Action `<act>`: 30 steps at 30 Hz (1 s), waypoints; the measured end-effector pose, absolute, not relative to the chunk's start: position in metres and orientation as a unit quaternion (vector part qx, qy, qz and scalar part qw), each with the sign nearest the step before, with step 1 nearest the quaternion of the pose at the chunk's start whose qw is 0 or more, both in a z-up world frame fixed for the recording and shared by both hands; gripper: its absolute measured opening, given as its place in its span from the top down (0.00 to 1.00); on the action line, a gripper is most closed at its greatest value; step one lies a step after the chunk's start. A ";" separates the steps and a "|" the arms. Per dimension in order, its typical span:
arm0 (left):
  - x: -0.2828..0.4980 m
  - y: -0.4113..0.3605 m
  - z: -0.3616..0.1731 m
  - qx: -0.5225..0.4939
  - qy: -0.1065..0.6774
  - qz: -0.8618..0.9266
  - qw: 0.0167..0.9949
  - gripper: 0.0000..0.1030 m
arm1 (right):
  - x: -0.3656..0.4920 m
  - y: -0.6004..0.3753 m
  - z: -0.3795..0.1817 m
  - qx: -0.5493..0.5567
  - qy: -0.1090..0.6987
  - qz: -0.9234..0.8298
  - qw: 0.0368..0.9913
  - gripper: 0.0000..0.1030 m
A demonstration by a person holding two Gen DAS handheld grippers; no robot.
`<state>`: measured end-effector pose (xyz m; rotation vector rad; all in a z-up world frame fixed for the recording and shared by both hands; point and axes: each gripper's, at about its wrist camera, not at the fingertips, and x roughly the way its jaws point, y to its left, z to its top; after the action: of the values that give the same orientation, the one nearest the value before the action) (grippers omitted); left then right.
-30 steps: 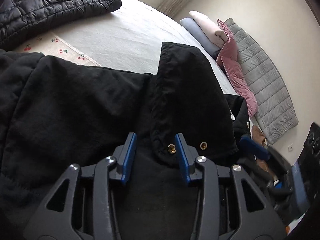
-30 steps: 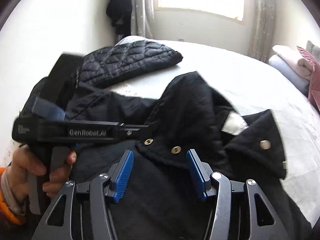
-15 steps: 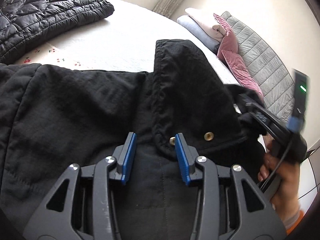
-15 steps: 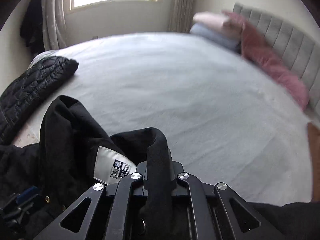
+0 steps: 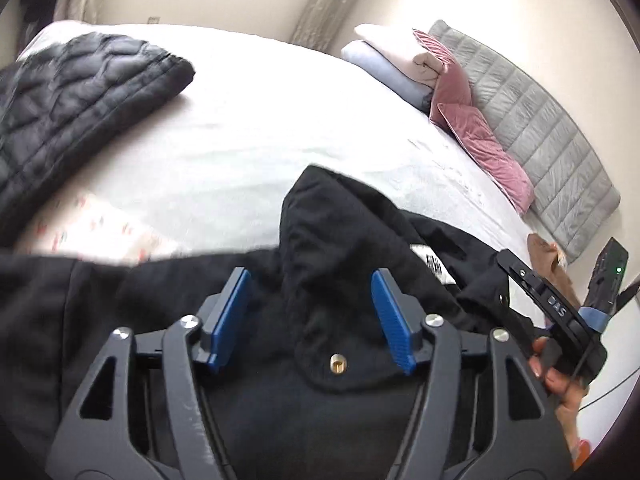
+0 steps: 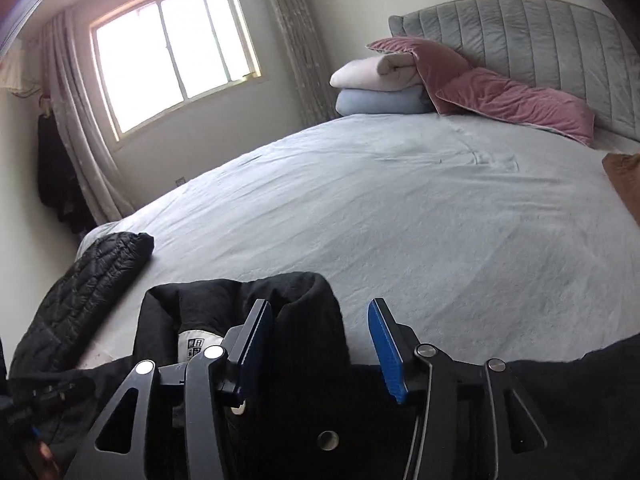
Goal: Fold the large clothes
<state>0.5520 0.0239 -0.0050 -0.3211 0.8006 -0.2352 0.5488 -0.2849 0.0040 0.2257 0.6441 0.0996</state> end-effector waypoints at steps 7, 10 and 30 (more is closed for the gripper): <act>0.629 0.023 -0.035 -0.150 0.479 -0.089 0.860 0.35 | 0.597 -0.301 -0.001 0.190 0.355 0.103 0.910 0.49; 0.636 0.023 -0.057 -0.167 0.499 -0.080 0.847 0.35 | 0.621 -0.276 -0.025 0.131 0.435 0.083 0.887 0.49; 0.589 0.018 0.000 -0.094 0.353 -0.058 0.929 0.35 | 0.551 -0.320 0.013 0.194 0.281 0.007 0.940 0.42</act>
<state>0.5886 0.0183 -0.0002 -0.1934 0.7241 -0.1189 0.5511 -0.3199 0.0132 0.3961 0.5736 0.0142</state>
